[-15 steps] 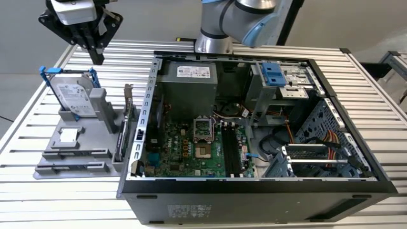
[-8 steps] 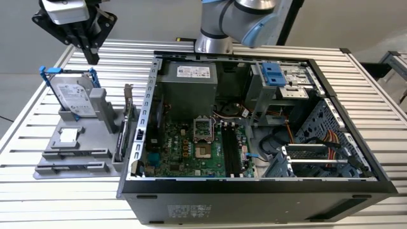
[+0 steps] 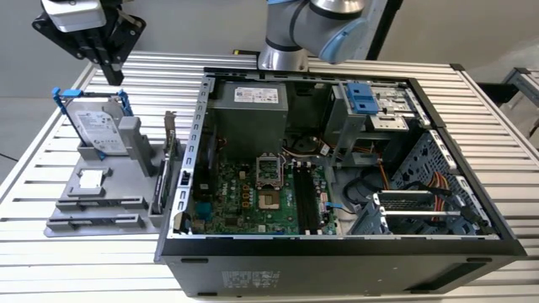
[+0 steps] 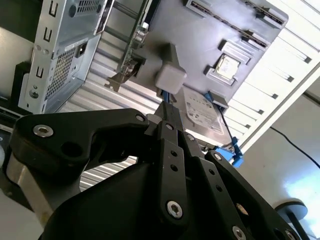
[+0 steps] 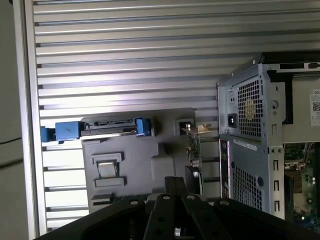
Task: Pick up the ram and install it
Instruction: 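Reach for the ram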
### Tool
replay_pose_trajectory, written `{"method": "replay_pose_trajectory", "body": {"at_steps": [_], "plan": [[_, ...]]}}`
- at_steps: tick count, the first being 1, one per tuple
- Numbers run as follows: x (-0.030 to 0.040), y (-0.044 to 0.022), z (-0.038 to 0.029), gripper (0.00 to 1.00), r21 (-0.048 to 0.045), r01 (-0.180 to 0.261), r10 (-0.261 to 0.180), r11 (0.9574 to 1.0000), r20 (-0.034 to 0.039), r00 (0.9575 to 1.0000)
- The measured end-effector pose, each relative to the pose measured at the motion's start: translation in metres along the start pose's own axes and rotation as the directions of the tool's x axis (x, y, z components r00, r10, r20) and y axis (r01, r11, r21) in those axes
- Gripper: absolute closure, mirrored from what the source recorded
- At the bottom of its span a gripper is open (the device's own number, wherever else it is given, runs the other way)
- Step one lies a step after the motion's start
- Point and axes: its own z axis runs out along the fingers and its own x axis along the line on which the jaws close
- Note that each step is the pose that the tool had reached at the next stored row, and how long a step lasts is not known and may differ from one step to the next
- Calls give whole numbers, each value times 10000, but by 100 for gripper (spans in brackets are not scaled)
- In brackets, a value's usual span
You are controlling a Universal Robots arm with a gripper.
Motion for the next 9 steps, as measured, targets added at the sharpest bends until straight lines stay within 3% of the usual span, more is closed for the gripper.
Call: {"method": "replay_pose_trajectory", "body": {"at_steps": [9], "plan": [[92,-24,-3,100,-6,1,-1,10000,-1,10000]]}}
